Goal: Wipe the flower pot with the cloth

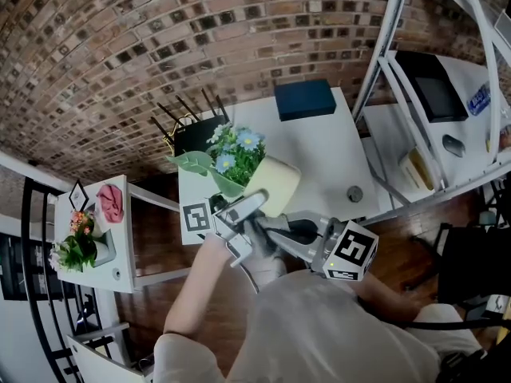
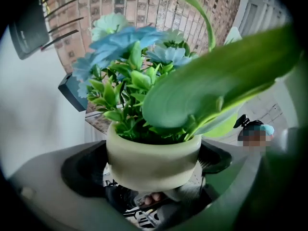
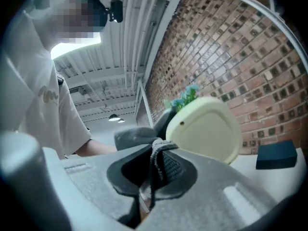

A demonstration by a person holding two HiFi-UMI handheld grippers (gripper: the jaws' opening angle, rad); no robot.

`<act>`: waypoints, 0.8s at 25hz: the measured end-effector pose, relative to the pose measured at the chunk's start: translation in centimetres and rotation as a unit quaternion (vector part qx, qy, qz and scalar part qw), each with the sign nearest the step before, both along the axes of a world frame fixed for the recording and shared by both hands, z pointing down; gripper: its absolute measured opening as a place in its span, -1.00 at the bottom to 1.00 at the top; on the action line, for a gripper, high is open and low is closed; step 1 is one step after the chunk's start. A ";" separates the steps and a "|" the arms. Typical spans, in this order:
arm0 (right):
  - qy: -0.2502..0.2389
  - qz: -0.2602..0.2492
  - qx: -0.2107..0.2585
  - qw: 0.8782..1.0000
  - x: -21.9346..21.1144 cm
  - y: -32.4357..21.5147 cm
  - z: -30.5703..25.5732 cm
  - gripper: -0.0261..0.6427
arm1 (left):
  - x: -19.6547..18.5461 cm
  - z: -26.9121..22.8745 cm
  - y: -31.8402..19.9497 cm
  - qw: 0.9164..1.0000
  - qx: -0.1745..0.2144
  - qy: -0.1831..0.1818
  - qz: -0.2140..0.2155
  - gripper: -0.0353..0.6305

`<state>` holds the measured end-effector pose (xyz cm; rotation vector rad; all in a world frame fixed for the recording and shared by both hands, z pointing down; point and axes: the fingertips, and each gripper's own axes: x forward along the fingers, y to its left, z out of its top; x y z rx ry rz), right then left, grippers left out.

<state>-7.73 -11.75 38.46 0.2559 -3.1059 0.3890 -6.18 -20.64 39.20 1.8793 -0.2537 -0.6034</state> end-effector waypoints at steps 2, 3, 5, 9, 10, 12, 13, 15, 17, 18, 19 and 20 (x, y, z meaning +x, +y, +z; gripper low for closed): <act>-0.006 0.011 0.030 0.999 0.7 -0.3 -1.9 -0.92 | -0.2 0.5 0.2 1.000 -0.004 -0.001 -0.001 0.95; -0.011 0.023 0.041 0.999 1.3 -0.8 -2.8 -0.92 | -0.1 0.8 0.3 1.000 -0.004 -0.005 0.001 0.95; -0.024 0.054 0.053 0.997 2.8 -2.3 -4.4 -0.92 | 0.1 1.1 0.9 1.000 -0.003 -0.009 0.012 0.95; -0.043 0.143 0.039 0.988 6.6 -7.2 -4.8 -0.92 | 0.7 1.2 2.1 1.000 0.001 -0.007 0.025 0.95; -0.042 0.163 0.022 0.985 7.5 -8.4 -4.0 -0.92 | 0.9 1.1 2.3 1.000 0.000 -0.001 0.025 0.95; -0.028 0.196 -0.014 0.980 8.9 -10.4 -1.4 -0.92 | 1.0 0.7 2.6 1.000 -0.002 0.018 0.025 0.95; -0.017 0.206 -0.028 0.978 9.3 -11.0 0.0 -0.92 | 1.1 0.4 2.6 0.999 -0.001 0.028 0.025 0.95; 0.005 0.213 -0.047 0.976 9.5 -11.2 2.6 -0.92 | 1.1 -0.3 2.6 0.999 0.002 0.041 0.023 0.95; 0.023 0.200 -0.058 0.978 8.6 -10.5 4.6 -0.92 | 0.9 -1.1 2.3 0.998 0.005 0.056 0.019 0.95; 0.028 0.188 -0.063 0.980 7.9 -10.0 5.5 -0.92 | 0.7 -1.4 2.1 0.998 0.005 0.065 0.016 0.95; 0.030 0.176 -0.070 0.982 7.2 -9.4 6.2 -0.92 | 0.6 -1.8 1.9 0.997 0.004 0.075 0.013 0.95; 0.031 0.163 -0.075 0.983 6.5 -8.8 6.6 -0.92 | 0.5 -2.0 1.7 0.997 0.005 0.082 0.010 0.95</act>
